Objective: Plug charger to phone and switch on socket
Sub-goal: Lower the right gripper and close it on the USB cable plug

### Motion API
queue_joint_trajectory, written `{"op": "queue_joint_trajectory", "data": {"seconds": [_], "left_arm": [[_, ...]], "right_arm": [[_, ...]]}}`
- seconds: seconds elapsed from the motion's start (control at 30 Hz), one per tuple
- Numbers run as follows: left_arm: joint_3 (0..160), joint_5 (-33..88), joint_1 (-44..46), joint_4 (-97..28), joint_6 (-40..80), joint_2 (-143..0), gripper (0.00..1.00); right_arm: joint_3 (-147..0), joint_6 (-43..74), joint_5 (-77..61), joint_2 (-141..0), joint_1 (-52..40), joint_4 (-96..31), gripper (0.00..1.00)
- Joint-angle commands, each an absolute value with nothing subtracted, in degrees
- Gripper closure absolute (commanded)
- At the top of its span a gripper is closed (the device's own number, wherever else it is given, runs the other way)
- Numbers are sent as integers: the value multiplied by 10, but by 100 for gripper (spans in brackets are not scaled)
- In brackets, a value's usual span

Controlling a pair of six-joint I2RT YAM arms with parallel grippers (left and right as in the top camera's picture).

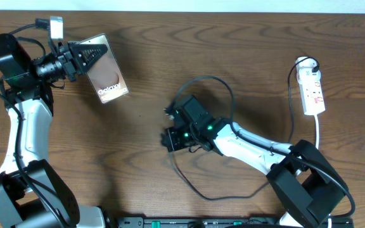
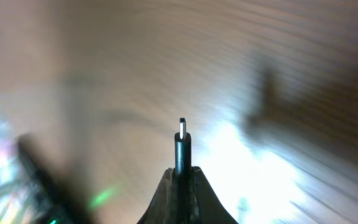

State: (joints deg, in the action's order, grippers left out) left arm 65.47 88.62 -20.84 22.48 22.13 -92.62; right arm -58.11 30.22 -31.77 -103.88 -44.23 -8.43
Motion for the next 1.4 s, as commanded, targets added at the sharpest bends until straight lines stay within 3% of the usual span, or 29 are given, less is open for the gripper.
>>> {"op": "queue_joint_trajectory", "data": {"seconds": [0.0, 0.27, 0.47, 0.63, 1.07, 1.3, 1.37], "left_arm": [[657, 900, -208, 228, 214, -918, 92], [657, 900, -208, 228, 214, -918, 92], [657, 900, -208, 228, 214, -918, 92], [657, 900, -208, 228, 214, -919, 92], [657, 900, -208, 228, 214, -935, 92], [657, 900, -208, 228, 214, -940, 92], [657, 900, -208, 228, 214, -940, 92]], "right_arm": [[-581, 137, -563, -1043, -442, -33, 99], [-581, 107, -582, -1043, -443, -37, 99], [-581, 255, -302, -1043, -441, -181, 99], [-581, 328, -168, -1043, -430, -311, 99], [-581, 407, -68, -1043, -385, -495, 99], [-581, 408, -68, -1043, -394, -501, 98], [-581, 418, -68, -1043, -395, -490, 94]]}}
